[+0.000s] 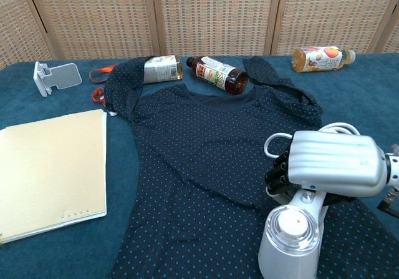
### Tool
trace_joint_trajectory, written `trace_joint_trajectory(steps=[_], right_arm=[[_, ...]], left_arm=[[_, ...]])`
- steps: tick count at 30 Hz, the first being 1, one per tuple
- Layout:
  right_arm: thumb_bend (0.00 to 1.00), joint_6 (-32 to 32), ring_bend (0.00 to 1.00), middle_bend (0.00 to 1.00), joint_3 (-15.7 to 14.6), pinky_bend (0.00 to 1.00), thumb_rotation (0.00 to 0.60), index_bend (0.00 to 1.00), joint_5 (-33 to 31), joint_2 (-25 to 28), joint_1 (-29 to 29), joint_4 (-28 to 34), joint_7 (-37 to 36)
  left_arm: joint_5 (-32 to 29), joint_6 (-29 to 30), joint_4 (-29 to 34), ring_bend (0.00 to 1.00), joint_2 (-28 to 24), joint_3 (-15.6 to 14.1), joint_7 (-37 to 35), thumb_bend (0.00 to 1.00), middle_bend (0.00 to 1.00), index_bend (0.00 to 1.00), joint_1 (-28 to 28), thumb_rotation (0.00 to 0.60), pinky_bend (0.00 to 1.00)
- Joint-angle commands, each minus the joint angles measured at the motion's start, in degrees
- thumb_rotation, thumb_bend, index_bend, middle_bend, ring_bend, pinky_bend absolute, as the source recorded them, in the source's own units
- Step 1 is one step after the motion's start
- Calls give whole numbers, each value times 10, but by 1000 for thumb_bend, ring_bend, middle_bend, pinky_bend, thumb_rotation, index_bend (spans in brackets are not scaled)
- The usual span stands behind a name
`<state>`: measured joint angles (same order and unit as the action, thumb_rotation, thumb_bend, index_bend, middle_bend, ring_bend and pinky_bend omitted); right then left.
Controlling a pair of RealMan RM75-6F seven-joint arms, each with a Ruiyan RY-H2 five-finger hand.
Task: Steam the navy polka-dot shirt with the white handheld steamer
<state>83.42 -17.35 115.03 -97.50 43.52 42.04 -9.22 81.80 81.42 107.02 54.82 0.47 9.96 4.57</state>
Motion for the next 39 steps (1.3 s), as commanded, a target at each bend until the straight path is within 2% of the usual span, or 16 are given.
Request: trace_joint_trajectory(steps=[1, 13, 20, 24, 30, 35, 39], right_arm=[[1000, -3, 645, 626, 4, 940, 600, 816, -10, 6, -7, -11, -4], [1000, -23, 645, 626, 20, 940, 600, 816, -61, -2, -55, -138, -71], [1000, -27, 645, 626, 35, 940, 600, 816, -79, -14, -61, -176, -102], [1000, -8, 645, 626, 50, 940, 600, 816, -85, -20, -50, -167, -117], [1000, -1, 645, 626, 85, 940, 600, 816, -99, -20, -13, -114, -117], [1000, -39, 645, 626, 112, 941, 600, 816, -112, -9, 24, -56, -67], [1000, -90, 645, 626, 142, 940, 600, 816, -149, -5, 38, -41, -43]], left_arm=[[0, 0, 0, 0, 1, 0, 1, 0, 0, 0, 0, 600, 0], [-3, -1, 2, 0, 3, 1, 5, 0, 0, 0, 1, 600, 0], [-2, -1, 4, 0, 4, 0, 9, 0, 0, 0, 1, 600, 0], [0, -2, 4, 0, 4, -1, 9, 0, 0, 0, 1, 600, 0], [5, 1, 7, 0, 2, -3, 6, 0, 0, 0, 0, 600, 0], [8, 4, 3, 0, -4, -3, -9, 0, 0, 0, -2, 600, 0], [8, 6, 0, 0, -8, -3, -20, 0, 0, 0, -4, 600, 0]])
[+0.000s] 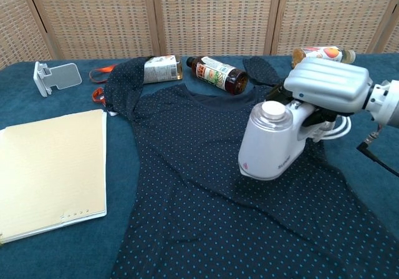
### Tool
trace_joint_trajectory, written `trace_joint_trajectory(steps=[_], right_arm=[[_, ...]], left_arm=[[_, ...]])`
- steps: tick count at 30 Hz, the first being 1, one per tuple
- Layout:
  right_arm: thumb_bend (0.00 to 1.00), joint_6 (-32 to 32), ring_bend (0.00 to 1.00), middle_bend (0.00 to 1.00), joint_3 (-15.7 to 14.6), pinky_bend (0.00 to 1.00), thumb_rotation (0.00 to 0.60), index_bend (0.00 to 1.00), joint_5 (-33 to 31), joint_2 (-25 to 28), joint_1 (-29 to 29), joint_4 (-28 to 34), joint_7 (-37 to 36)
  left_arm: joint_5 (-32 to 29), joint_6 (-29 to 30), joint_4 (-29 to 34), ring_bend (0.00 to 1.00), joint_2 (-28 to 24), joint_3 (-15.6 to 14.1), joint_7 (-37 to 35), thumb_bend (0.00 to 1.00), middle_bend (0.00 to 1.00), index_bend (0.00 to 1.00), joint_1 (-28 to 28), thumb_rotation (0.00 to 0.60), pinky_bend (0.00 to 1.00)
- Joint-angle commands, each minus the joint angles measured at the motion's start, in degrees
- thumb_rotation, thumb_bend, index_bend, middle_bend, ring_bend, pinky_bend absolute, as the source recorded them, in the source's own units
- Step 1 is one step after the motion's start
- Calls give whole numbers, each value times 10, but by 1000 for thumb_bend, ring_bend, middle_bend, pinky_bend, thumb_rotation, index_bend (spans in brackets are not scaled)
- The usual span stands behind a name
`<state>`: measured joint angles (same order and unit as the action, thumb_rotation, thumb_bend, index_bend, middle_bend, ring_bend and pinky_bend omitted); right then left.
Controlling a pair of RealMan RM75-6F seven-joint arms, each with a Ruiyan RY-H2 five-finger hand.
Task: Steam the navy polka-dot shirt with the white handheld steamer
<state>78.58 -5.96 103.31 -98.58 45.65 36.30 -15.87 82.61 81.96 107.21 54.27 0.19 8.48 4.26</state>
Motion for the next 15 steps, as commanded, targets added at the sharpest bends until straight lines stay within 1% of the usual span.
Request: trace_joint_trajectory(steps=[1, 6, 8, 11, 15], right_arm=[[1000, -53, 645, 626, 37, 940, 600, 816, -43, 6, 18, 15, 28], [1000, -103, 645, 626, 75, 941, 600, 814, -100, 8, 15, -18, 36], [1000, -119, 645, 626, 86, 941, 600, 813, -119, 9, 10, -35, 34], [1000, -132, 645, 626, 92, 941, 600, 812, -134, 12, 2, -56, 28], [1000, -143, 645, 626, 81, 941, 600, 812, -131, 18, -10, -98, 27]], left_arm=[[-1, 1, -3, 0, -3, 0, -8, 0, 0, 0, -1, 600, 0], [-3, 0, -6, 0, -7, 2, -20, 0, 0, 0, -1, 600, 0], [-2, -2, -8, 0, -8, 2, -23, 0, 0, 0, -1, 600, 0], [-4, -6, -9, 0, -8, 2, -23, 0, 0, 0, 1, 600, 0], [-6, -10, -7, 0, -7, 3, -18, 0, 0, 0, 4, 600, 0]])
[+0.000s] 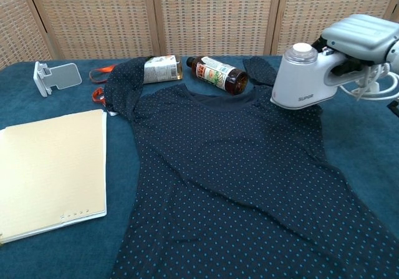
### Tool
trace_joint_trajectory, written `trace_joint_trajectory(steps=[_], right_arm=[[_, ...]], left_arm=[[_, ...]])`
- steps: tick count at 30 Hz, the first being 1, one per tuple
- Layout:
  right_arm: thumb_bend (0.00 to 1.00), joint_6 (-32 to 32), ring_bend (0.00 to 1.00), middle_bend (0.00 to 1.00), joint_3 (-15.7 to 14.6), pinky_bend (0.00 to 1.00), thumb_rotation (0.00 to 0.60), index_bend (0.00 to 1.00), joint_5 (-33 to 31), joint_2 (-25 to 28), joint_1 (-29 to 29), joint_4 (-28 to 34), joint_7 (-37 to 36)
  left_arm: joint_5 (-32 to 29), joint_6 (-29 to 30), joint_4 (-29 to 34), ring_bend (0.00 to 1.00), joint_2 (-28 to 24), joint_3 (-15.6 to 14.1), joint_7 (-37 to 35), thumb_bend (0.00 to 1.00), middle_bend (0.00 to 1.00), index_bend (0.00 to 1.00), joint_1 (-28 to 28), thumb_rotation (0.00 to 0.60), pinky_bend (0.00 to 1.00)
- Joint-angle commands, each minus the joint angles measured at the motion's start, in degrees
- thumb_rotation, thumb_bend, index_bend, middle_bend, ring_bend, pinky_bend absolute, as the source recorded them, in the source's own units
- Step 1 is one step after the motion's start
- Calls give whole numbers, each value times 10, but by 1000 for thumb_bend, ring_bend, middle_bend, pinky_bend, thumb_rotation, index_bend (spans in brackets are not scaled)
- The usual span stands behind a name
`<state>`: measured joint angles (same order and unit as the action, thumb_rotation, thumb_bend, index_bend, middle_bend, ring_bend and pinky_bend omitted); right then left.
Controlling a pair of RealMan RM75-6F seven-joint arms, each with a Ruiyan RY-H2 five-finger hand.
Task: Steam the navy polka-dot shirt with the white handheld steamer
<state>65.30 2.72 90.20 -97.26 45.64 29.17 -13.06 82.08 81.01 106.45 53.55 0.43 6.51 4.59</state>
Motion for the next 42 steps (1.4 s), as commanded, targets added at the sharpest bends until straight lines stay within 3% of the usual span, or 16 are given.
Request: trace_joint_trajectory(steps=[1, 7, 11, 12, 15, 16, 17, 18, 19, 21, 28, 34, 42], right_arm=[[1000, -15, 645, 626, -9, 941, 600, 812, -1, 6, -14, -38, 0], [1000, -39, 645, 626, -32, 940, 600, 808, 5, -3, -45, -96, -29], [966, -37, 605, 583, -60, 886, 600, 712, 31, -8, -55, -116, -40], [903, -41, 582, 560, -66, 848, 600, 663, 36, -9, -57, -119, -42], [364, -62, 371, 374, -69, 499, 600, 322, 34, -14, -60, -127, -40], [176, -75, 234, 249, -64, 335, 600, 176, 27, -18, -61, -129, -32], [64, -87, 110, 126, -60, 190, 600, 70, 21, -20, -62, -128, -25], [24, -98, 52, 65, -56, 116, 600, 29, 15, -20, -62, -123, -20], [1, -106, 6, 10, -54, 42, 600, 3, 11, -19, -63, -118, -20], [0, -120, 0, 0, -49, 0, 600, 0, 4, -12, -63, -98, -18], [0, -87, 0, 0, -40, 0, 600, 0, -2, 38, -76, -4, 12], [0, -41, 0, 0, -36, 0, 600, 0, -10, 113, -108, 138, 63], [0, 32, 0, 0, -31, 0, 600, 0, -13, 184, -153, 273, 126]], left_arm=[[0, -1, 2, 0, 1, 0, 4, 0, 0, 0, 1, 600, 0], [-1, -5, 3, 0, 6, -1, 16, 0, 0, 0, 3, 600, 0], [-2, -8, 5, 0, 9, -1, 24, 0, 0, 0, 5, 600, 0], [-2, -8, 6, 0, 10, -2, 26, 0, 0, 0, 5, 600, 0], [-2, -8, 9, 0, 11, -2, 31, 0, 0, 0, 5, 600, 0], [-2, -7, 9, 0, 11, -2, 31, 0, 0, 0, 5, 600, 0], [-2, -7, 9, 0, 11, -3, 30, 0, 0, 0, 4, 600, 0], [-2, -6, 9, 0, 11, -3, 29, 0, 0, 0, 4, 600, 0], [-2, -5, 8, 0, 10, -3, 28, 0, 0, 0, 3, 600, 0], [0, -4, 8, 0, 10, -4, 26, 0, 0, 0, 2, 600, 0], [10, 1, 9, 0, 6, -6, 17, 0, 0, 0, 0, 600, 0], [19, 5, 10, 0, 2, -9, 8, 0, 0, 0, -2, 600, 0], [45, 28, 11, 0, -6, -16, -6, 0, 0, 0, -14, 600, 0]])
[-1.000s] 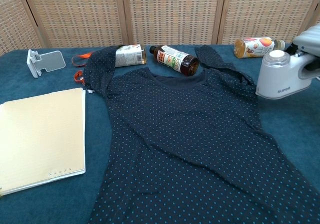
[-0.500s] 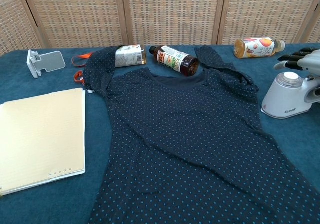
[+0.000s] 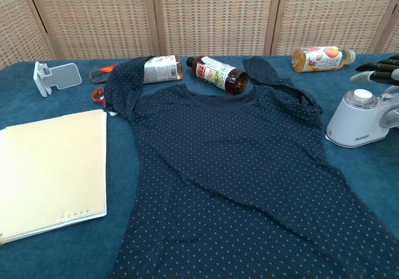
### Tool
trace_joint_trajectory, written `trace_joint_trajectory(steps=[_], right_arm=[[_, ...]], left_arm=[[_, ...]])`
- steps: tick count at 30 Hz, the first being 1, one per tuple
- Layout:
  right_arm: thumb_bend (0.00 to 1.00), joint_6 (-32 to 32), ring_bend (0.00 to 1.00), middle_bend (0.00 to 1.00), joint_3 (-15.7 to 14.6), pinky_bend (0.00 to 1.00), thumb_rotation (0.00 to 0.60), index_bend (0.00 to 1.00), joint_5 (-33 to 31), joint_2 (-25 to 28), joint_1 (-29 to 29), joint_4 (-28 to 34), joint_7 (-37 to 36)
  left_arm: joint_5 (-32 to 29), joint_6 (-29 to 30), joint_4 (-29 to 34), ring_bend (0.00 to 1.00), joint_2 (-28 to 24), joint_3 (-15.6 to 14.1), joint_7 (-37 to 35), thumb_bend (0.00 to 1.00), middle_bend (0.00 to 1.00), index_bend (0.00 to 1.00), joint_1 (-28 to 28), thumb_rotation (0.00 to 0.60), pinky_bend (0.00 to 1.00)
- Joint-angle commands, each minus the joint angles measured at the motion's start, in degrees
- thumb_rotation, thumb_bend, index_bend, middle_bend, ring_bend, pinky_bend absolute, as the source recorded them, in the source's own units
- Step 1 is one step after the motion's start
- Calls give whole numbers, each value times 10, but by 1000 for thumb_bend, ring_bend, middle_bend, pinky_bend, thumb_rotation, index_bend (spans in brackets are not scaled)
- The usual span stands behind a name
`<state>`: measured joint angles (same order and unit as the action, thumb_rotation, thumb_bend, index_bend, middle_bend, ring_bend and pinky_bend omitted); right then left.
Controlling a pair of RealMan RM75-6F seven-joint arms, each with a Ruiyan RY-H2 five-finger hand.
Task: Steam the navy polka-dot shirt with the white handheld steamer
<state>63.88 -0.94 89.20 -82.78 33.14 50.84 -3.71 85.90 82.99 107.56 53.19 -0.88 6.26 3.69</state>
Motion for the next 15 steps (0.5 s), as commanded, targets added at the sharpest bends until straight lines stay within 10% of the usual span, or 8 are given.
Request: trace_joint_trajectory(steps=[1, 15], right_arm=[[0, 58, 0, 0, 7, 0, 600, 0, -4, 48, -34, 70, 37], [0, 184, 0, 0, 1, 0, 600, 0, -28, 212, -148, 356, 7]], left_arm=[[10, 12, 0, 0, -2, -3, -3, 0, 0, 0, -7, 600, 0], [61, 86, -46, 0, 15, -24, -18, 0, 0, 0, -53, 600, 0]])
